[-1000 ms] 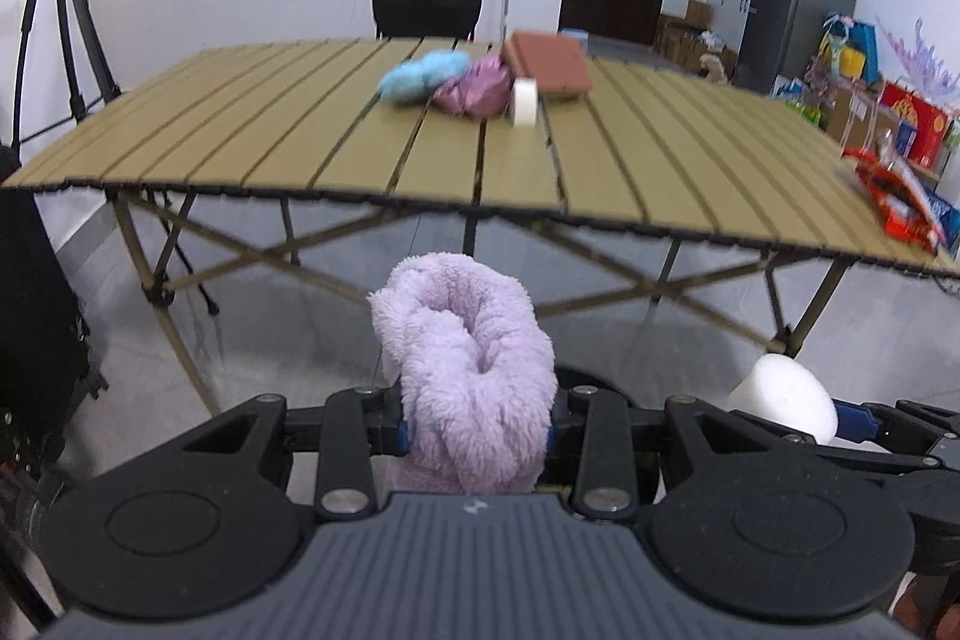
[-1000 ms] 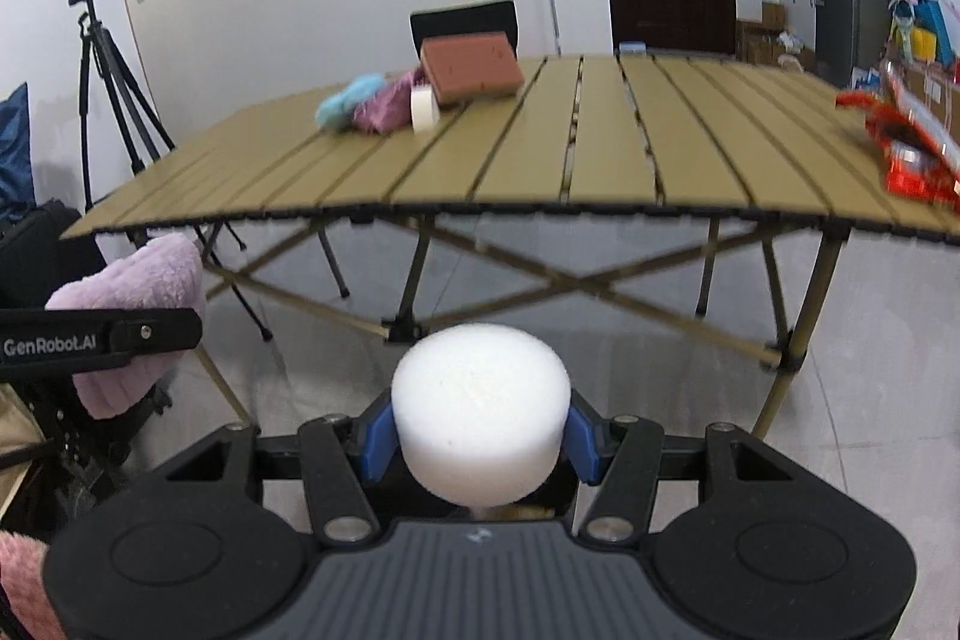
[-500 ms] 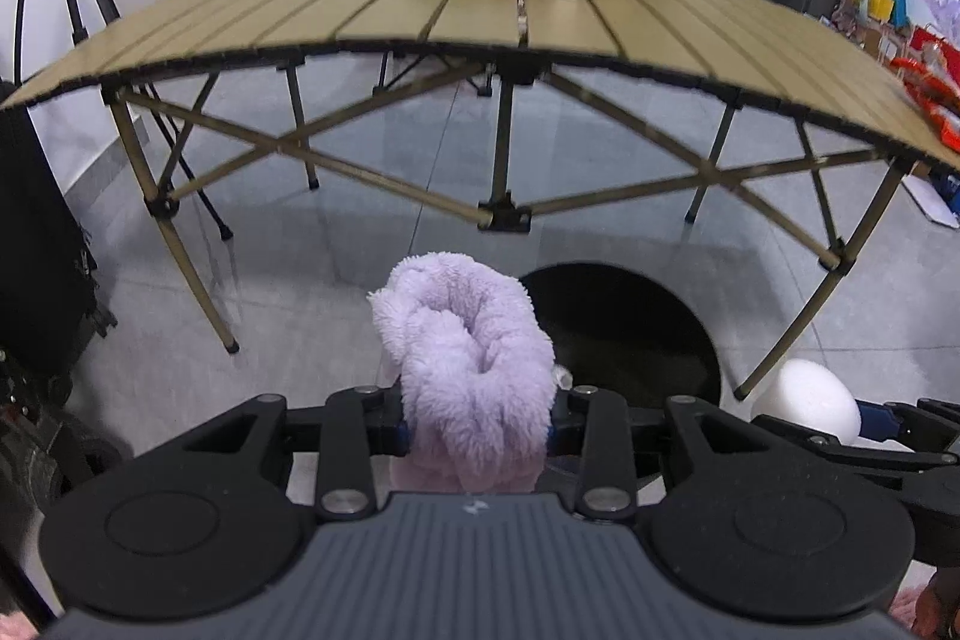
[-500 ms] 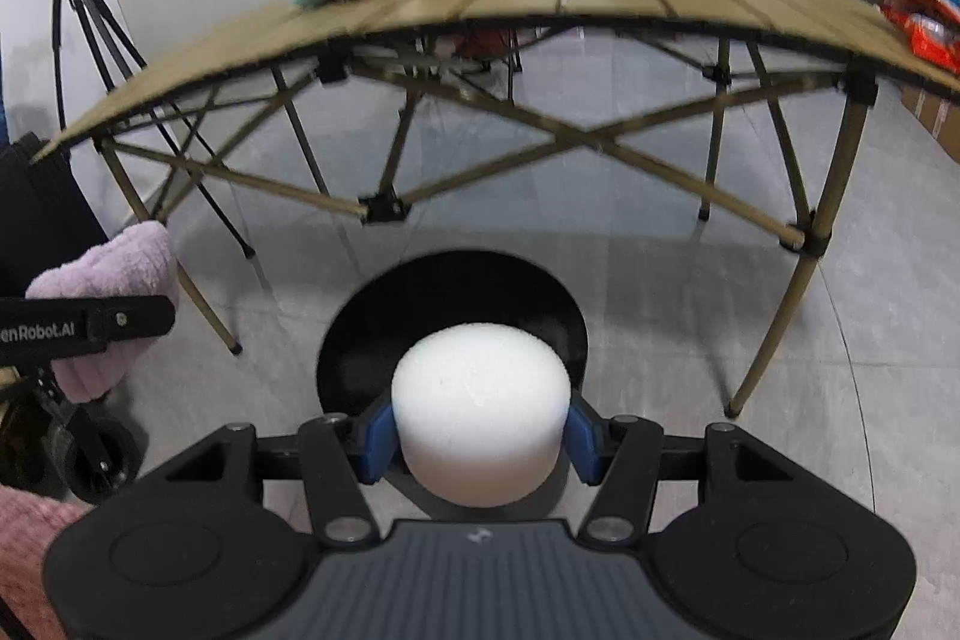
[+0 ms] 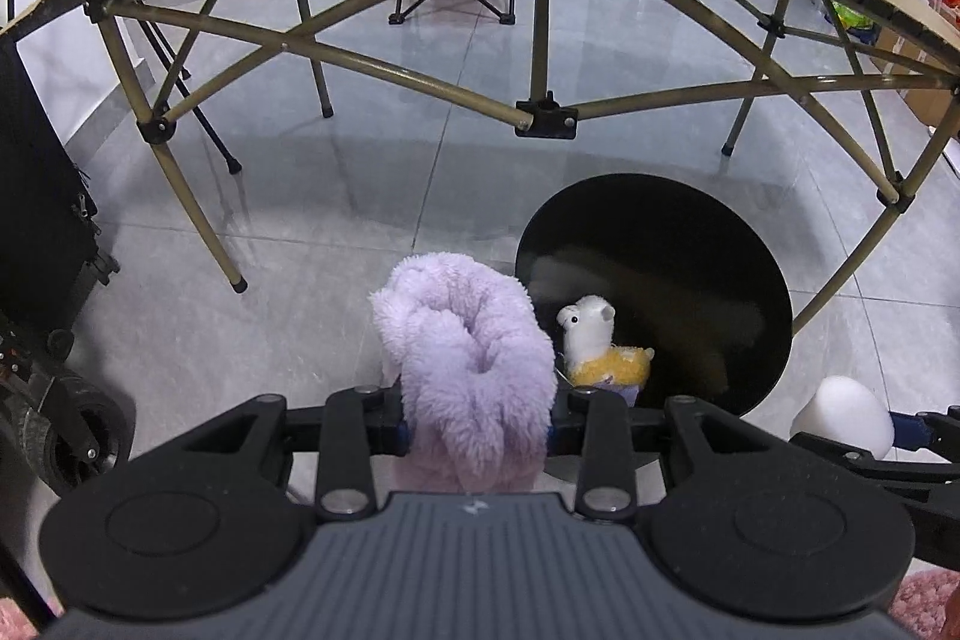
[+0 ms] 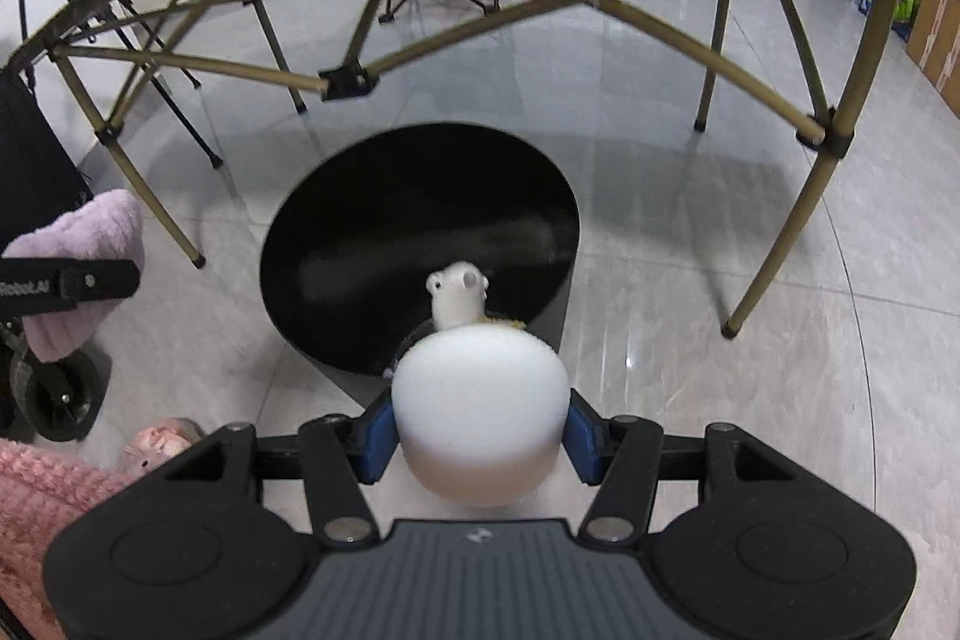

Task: Collect trash
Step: 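Lower the white round sponge into the black bin and open the right tool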

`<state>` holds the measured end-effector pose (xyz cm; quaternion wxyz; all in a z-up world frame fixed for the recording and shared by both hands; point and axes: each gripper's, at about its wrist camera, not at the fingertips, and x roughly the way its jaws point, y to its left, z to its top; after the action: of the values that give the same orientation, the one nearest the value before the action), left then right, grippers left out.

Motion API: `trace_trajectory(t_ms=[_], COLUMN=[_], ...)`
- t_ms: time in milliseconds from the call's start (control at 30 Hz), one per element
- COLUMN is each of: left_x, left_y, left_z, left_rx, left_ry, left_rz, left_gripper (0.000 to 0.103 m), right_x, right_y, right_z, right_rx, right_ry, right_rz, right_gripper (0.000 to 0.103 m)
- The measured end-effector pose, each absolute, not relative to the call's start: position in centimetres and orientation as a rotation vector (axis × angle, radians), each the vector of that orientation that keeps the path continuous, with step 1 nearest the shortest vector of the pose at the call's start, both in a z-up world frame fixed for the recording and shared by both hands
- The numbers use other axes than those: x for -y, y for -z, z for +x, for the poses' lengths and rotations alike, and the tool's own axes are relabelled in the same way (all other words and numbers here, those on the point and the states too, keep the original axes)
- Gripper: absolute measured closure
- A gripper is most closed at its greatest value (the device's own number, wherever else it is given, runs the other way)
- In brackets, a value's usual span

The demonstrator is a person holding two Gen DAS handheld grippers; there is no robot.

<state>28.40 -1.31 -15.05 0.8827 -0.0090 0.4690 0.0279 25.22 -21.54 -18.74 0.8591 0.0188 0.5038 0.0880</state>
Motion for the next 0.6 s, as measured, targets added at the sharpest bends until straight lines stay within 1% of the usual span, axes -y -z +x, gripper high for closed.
trace_trajectory(t_ms=[300,600], left_x=[0.4,-0.7], left_y=[16.2,16.5], left_z=[29.2,30.0], left_rx=[-1.019,-1.032], left_ry=[-0.093,-0.127], left_rz=[-0.022,-0.030], left_gripper=[0.067,0.067], right_x=[21.6,21.6], right_y=[19.5,18.9], right_z=[25.9,27.0], right_rx=[-1.098,-1.097], right_ry=[-0.166,-0.155], right_rz=[0.052,0.073], right_gripper=[0.048,0.048])
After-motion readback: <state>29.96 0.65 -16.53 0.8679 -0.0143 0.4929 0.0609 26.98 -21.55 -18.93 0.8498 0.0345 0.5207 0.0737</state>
